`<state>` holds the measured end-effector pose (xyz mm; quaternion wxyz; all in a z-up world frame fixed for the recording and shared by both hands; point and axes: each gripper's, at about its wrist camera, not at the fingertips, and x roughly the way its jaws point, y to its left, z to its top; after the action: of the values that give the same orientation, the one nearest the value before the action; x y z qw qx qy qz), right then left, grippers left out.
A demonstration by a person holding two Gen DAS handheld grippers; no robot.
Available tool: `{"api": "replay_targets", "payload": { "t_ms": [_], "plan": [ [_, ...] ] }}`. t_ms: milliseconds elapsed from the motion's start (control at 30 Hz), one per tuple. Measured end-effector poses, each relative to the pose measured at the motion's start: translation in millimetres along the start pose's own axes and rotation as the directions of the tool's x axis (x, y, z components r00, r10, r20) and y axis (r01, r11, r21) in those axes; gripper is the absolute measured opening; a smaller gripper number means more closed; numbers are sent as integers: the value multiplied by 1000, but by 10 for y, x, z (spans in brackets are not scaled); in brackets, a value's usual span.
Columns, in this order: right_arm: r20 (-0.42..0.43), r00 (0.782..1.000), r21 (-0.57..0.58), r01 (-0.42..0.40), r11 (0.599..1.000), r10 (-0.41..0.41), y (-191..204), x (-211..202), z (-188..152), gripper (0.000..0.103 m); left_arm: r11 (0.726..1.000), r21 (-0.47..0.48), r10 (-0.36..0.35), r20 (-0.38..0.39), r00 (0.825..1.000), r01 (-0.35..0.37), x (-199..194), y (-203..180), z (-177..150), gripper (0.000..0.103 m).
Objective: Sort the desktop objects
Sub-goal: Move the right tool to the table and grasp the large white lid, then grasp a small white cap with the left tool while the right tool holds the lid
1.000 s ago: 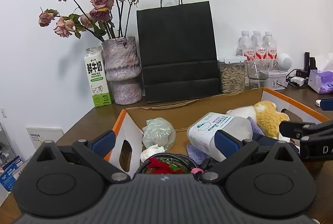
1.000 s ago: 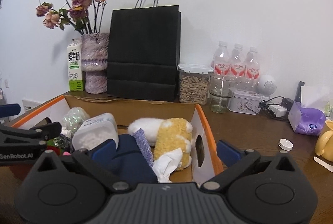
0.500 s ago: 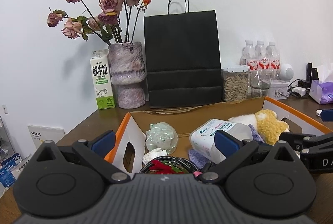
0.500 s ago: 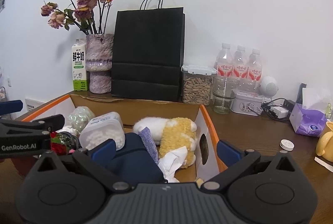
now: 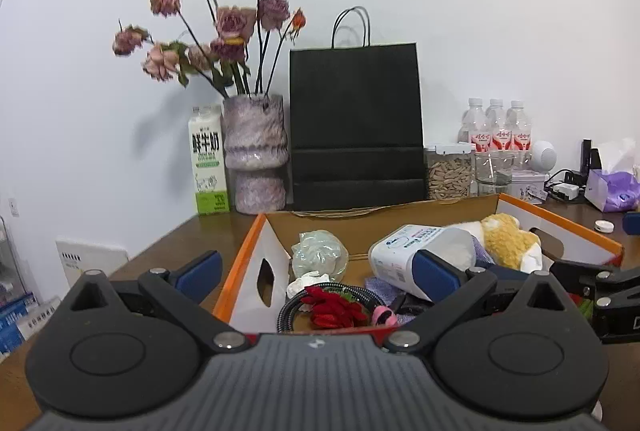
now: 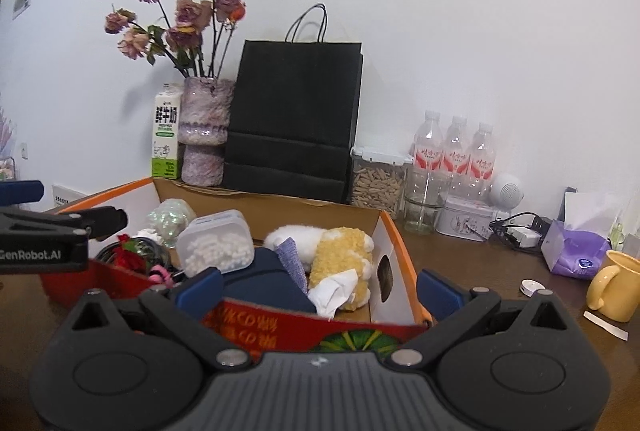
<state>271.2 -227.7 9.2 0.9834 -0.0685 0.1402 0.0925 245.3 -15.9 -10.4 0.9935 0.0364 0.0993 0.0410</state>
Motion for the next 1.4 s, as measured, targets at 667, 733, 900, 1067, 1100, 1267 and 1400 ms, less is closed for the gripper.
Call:
{"api": "replay_targets", "payload": {
  "t_ms": [667, 733, 900, 1067, 1100, 1267, 1400],
  "plan": [
    [-259, 953, -72, -184, 980, 160, 334, -460, -383, 83, 995, 28, -85, -163, 983, 91, -492, 37, -229, 103],
    [-287, 941, -51, -201, 978, 179, 331, -403, -386, 75, 994, 44, -87, -176, 981, 96, -509, 32, -257, 103],
    [-325, 925, -5, -212, 977, 199, 325, -285, -386, 61, 993, 44, -95, -197, 976, 105, -534, 46, -284, 103],
    [-319, 921, 11, -233, 972, 225, 301, -310, -390, 39, 992, 54, -99, -221, 970, 114, -525, 30, -297, 103],
    [-315, 922, 15, -235, 972, 227, 292, -320, -389, 39, 992, 55, -100, -225, 969, 115, -522, 21, -300, 103],
    [-282, 935, 24, -216, 976, 214, 224, -346, -359, 39, 990, 56, -114, -242, 964, 131, -482, -79, -289, 103],
    [-258, 950, 14, -178, 984, 175, 155, -311, -331, 39, 987, 70, -123, -254, 959, 145, -408, -215, -262, 103]
  ]
}}
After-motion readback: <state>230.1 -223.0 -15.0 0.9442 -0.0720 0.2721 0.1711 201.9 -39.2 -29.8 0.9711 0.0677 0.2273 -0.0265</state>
